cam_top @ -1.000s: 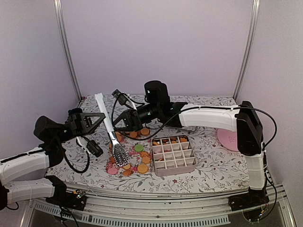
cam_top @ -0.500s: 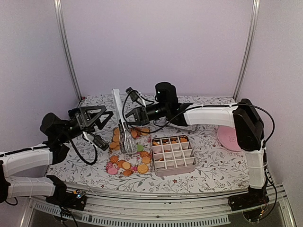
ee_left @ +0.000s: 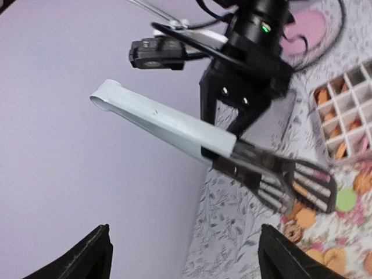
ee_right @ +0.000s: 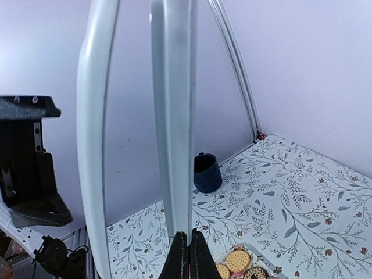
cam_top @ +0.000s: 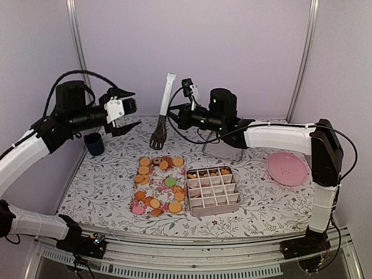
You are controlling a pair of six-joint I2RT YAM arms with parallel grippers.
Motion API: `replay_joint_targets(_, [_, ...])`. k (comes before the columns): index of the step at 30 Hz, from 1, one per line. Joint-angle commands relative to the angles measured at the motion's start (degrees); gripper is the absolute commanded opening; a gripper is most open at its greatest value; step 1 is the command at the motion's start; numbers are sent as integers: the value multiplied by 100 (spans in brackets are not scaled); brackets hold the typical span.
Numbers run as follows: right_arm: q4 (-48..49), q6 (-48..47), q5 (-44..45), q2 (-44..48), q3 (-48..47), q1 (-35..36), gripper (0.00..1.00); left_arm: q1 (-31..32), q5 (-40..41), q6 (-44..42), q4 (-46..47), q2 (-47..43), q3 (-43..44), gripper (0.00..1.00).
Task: Pack the cookies
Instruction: Pass from the right arm to the left
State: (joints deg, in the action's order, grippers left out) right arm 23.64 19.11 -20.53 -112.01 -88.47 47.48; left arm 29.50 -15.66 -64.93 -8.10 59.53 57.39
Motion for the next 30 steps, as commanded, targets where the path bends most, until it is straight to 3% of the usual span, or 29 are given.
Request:
replay_joint_targets(1, [697,-429,1172,89,29,421,0,-88,-1537,3197,-3657,1183,1964,81])
replay_joint_targets(3, [780,-345,1213,0,-90,562,0,-117,-2293,3519,-4013,1426,2180,75])
replay_joint_targets(6, [852,-484,1461,-40,-196,807,0,-128,-2755,3711,-3984,1354,2045,72])
replay_joint_targets(16, [1063,-653,1868,185,2,1058,0,-227,-2721,4425,-3247,211,776,65])
replay_joint_targets(22, [1214,-591,1825,155,-22,1172,0,-295,-2856,4665,-3104,45,349,43])
replay_joint_targets(28, [1358,-518,1805,161,49,1278,0,-563,-3365,4687,-3242,423,522,20])
replay_joint_targets(30, [1431,-477,1751,178,118,1297,0,-645,-3569,4670,-3356,604,576,17])
